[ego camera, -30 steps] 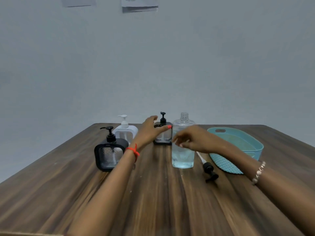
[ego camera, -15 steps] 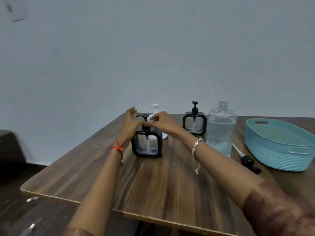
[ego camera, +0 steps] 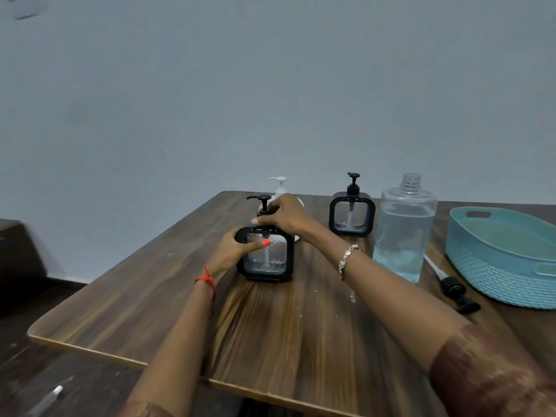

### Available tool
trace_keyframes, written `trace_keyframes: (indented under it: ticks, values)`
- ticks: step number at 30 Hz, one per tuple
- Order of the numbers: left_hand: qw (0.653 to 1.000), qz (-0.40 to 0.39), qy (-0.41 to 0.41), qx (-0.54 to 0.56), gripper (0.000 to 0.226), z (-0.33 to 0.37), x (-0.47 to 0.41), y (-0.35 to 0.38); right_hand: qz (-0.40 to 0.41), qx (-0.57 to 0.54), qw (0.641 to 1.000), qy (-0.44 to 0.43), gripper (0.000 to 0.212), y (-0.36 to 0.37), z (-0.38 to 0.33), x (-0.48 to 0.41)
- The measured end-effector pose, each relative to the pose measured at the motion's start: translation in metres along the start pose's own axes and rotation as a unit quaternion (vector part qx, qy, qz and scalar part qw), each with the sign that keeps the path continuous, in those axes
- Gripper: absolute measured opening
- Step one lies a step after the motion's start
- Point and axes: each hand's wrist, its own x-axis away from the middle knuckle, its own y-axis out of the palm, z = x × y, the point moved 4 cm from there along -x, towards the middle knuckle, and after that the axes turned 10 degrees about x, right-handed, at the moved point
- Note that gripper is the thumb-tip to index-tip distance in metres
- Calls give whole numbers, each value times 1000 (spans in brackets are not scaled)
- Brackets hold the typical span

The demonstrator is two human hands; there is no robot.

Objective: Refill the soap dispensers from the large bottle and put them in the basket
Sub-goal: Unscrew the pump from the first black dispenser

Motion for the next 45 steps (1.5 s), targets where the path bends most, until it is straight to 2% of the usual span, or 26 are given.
trace_keyframes:
  ticks: [3,6,8,12,15,18,22,24,28,30,32,34,35,37,39,41,45]
  values:
    - [999,-15,30,-2,39,5,3,7,-22,-1,999,-29,41,-11,1,1]
    - [998,-24,52,13,22,10,0,12,-39,-30,998,-49,32,-20,4,-1]
    - [997,-41,59,33,24,13,-1,17,-46,-56,995,-61,17,-26,5,-1]
    - [991,-91,61,81,54,21,1,25,-65,-123,986,-92,32,-35,6,3]
    - [984,-129,58,109,78,28,5,30,-119,-165,971,-127,40,-42,5,7]
    - [972,-188,37,139,86,36,14,40,-188,-207,949,-143,32,-49,6,12]
    - [954,-227,1,194,96,41,26,57,-279,-264,910,-155,49,-53,0,17]
    - [942,-241,-31,233,92,38,31,65,-314,-289,891,-156,50,-52,-3,19]
    - [906,-322,-64,267,52,37,40,79,-371,-335,844,-194,45,-48,-5,28]
    - [910,-292,-64,287,55,35,40,79,-359,-361,839,-192,46,-51,-2,30]
    - [928,-228,-52,291,71,35,34,73,-316,-374,853,-179,51,-58,5,30]
    - [954,-204,-16,221,82,41,30,68,-269,-367,879,-146,56,-65,9,29]
    - [964,-194,2,182,79,43,27,67,-228,-346,902,-123,51,-68,11,27]
    - [979,-152,22,131,60,45,21,65,-121,-265,953,-89,27,-75,12,23]
    - [987,-102,40,116,43,44,16,64,-44,-192,978,-70,14,-80,13,21]
    - [991,-64,45,108,33,41,14,64,-21,-160,985,-63,21,-85,20,20]
    - [993,-22,31,112,41,33,12,64,-41,-221,973,-52,51,-86,33,25]
